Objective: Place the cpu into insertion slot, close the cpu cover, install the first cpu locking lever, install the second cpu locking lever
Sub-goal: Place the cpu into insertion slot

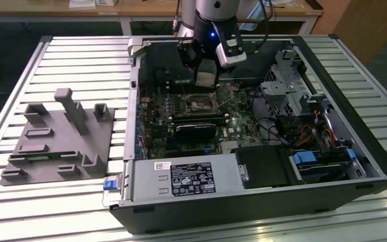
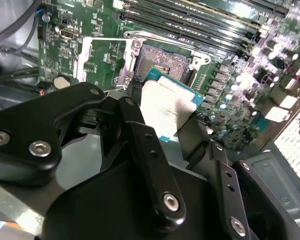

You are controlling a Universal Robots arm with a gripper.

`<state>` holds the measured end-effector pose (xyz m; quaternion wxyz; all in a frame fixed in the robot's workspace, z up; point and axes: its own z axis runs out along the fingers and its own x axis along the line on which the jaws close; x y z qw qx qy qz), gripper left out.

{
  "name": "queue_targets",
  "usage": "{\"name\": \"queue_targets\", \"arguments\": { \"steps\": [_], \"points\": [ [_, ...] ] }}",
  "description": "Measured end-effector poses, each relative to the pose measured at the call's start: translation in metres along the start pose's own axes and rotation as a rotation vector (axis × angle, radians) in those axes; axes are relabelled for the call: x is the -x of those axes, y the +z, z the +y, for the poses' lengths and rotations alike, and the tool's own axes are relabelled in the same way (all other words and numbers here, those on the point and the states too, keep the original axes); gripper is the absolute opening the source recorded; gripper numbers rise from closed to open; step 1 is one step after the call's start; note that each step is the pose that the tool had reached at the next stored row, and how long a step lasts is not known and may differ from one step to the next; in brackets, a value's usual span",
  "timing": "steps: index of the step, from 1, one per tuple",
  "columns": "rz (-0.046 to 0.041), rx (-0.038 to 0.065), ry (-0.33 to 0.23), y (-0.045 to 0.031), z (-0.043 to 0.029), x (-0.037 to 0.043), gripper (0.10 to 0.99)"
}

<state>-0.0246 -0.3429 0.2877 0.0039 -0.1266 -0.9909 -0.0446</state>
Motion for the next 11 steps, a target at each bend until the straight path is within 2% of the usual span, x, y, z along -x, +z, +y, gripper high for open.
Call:
{"name": "queue_targets", "arguments": {
  "steps": [11],
  "points": [
    [-0.0136, 0.003, 0.154, 0.0010, -0.0001, 0.0000, 0.537]
  ]
}}
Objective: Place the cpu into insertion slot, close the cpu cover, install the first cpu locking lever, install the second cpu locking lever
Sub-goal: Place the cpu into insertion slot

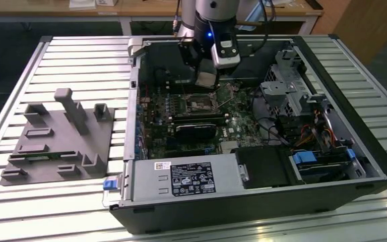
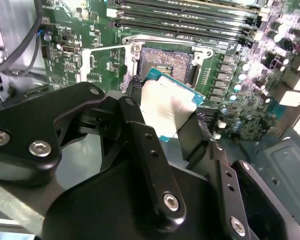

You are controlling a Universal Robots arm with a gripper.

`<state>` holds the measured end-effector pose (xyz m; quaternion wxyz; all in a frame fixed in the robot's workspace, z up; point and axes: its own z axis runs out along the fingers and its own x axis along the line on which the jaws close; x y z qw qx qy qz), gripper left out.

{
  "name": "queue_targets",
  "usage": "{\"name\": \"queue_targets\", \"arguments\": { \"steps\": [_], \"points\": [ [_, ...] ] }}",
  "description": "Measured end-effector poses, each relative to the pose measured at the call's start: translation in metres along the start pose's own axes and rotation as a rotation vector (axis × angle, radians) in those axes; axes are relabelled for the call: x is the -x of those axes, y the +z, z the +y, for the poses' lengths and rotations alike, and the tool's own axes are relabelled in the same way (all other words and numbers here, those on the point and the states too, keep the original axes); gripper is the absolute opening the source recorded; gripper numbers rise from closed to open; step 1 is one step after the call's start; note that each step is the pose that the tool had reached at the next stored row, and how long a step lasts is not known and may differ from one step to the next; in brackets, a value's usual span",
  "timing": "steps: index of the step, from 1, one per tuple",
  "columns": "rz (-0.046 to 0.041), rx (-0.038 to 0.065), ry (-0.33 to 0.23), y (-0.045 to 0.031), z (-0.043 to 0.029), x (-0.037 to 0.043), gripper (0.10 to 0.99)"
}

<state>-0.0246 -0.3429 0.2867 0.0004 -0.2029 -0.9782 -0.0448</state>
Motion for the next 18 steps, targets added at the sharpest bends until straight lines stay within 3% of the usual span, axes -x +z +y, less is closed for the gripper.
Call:
{"name": "queue_targets", "arguments": {
  "steps": [18],
  "points": [
    [-0.0195, 0.004, 0.222, 0.0018, -0.0001, 0.0000, 0.537]
  ]
}}
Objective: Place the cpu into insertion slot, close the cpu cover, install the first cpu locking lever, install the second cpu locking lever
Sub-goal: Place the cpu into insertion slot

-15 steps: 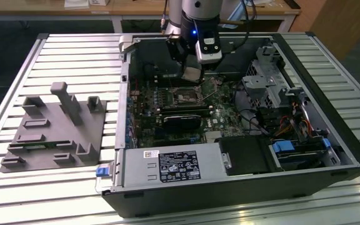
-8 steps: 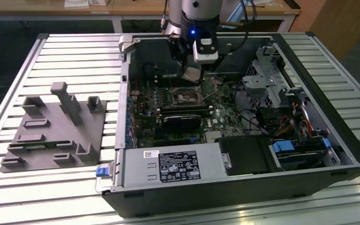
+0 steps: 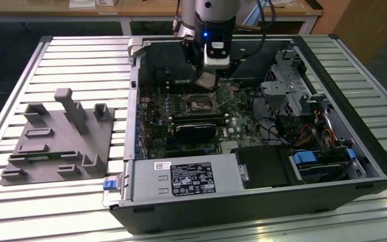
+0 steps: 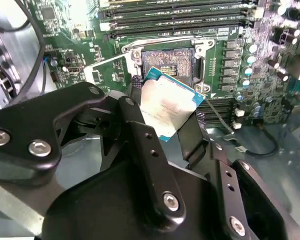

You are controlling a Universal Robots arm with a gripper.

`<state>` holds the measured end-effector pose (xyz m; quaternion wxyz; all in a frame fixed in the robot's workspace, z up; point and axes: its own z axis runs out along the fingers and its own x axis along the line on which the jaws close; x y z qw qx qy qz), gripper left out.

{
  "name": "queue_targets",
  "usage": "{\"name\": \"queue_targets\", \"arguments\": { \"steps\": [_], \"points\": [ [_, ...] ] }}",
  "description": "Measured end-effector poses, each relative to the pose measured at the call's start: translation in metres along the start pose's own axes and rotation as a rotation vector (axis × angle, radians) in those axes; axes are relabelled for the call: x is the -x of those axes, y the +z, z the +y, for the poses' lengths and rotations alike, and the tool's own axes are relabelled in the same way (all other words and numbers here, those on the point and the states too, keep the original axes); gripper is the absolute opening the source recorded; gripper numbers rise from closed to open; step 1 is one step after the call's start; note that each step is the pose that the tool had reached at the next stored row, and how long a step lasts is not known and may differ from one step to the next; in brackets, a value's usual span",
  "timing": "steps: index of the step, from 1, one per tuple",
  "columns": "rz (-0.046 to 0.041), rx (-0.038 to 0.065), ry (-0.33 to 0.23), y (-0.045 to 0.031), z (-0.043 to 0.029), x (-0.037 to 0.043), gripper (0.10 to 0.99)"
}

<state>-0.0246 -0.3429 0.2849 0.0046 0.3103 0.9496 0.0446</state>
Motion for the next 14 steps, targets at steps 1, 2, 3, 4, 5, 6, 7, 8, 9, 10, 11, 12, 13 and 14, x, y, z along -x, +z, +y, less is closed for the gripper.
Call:
{"name": "queue_targets", "arguments": {
  "steps": [1, 2, 3, 4, 5, 6, 7, 8, 9, 10, 11, 12, 13, 14],
  "points": [
    [-0.0013, 0.000, 0.015, 0.0002, 0.0000, 0.0000, 0.537],
    [-0.0027, 0.001, 0.030, 0.0004, 0.0000, 0.0000, 0.537],
    [-0.0042, 0.001, 0.047, 0.0006, -0.0001, 0.0000, 0.537],
    [-0.0056, 0.001, 0.063, 0.0009, -0.0001, 0.0000, 0.537],
    [-0.0070, 0.002, 0.079, 0.0012, -0.0001, 0.0000, 0.537],
    [-0.0083, 0.002, 0.094, 0.0015, -0.0001, 0.0000, 0.537],
    [-0.0096, 0.002, 0.109, 0.0018, -0.0002, 0.0000, 0.537],
    [-0.0109, 0.002, 0.124, 0.0021, -0.0002, 0.0000, 0.537],
    [-0.0122, 0.003, 0.139, 0.0024, -0.0002, 0.0000, 0.537],
    [-0.0137, 0.003, 0.155, 0.0027, -0.0003, 0.0000, 0.537],
    [-0.0151, 0.003, 0.171, 0.0030, -0.0003, 0.0001, 0.537],
    [-0.0165, 0.003, 0.188, 0.0033, -0.0003, 0.0001, 0.537],
    [-0.0179, 0.004, 0.204, 0.0036, -0.0003, 0.0001, 0.537],
    [-0.0194, 0.004, 0.221, 0.0038, -0.0004, 0.0001, 0.537]
  ]
}}
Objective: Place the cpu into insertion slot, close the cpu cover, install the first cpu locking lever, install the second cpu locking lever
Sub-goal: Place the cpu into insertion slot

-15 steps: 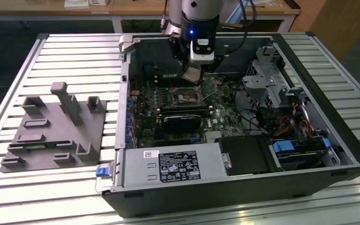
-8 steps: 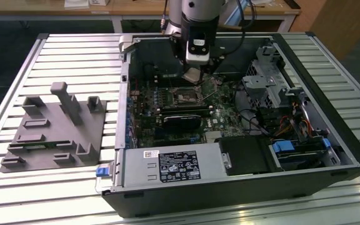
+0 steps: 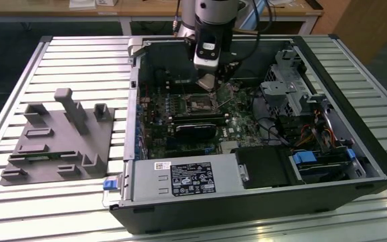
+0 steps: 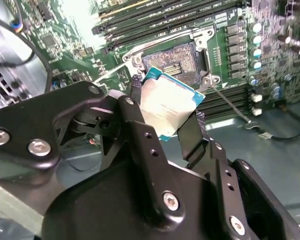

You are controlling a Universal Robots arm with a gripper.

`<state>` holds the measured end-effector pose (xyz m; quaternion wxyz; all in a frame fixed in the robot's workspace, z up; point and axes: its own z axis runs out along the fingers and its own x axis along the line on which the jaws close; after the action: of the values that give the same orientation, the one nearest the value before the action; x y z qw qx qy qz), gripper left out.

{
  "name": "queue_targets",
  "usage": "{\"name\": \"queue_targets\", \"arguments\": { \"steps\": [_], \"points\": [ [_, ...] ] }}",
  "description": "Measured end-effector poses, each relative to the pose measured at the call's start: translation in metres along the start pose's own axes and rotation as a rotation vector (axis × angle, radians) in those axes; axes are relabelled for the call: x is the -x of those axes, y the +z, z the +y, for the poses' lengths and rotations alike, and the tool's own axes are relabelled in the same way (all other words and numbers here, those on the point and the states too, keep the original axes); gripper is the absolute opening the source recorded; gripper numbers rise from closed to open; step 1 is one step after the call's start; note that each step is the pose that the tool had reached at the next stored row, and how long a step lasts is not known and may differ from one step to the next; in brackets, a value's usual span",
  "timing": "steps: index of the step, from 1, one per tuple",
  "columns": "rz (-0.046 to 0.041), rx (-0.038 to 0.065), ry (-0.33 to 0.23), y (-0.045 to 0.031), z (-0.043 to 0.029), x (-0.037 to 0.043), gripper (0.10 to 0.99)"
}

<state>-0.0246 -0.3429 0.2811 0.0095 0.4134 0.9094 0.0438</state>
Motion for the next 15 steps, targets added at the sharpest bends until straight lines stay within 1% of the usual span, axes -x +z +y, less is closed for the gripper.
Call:
{"name": "queue_targets", "arguments": {
  "steps": [11, 15],
  "points": [
    [-0.0168, 0.004, 0.191, 0.0026, -0.0002, 0.0000, 0.537],
    [-0.0220, 0.005, 0.250, 0.0036, -0.0003, 0.0001, 0.537]
  ]
}}
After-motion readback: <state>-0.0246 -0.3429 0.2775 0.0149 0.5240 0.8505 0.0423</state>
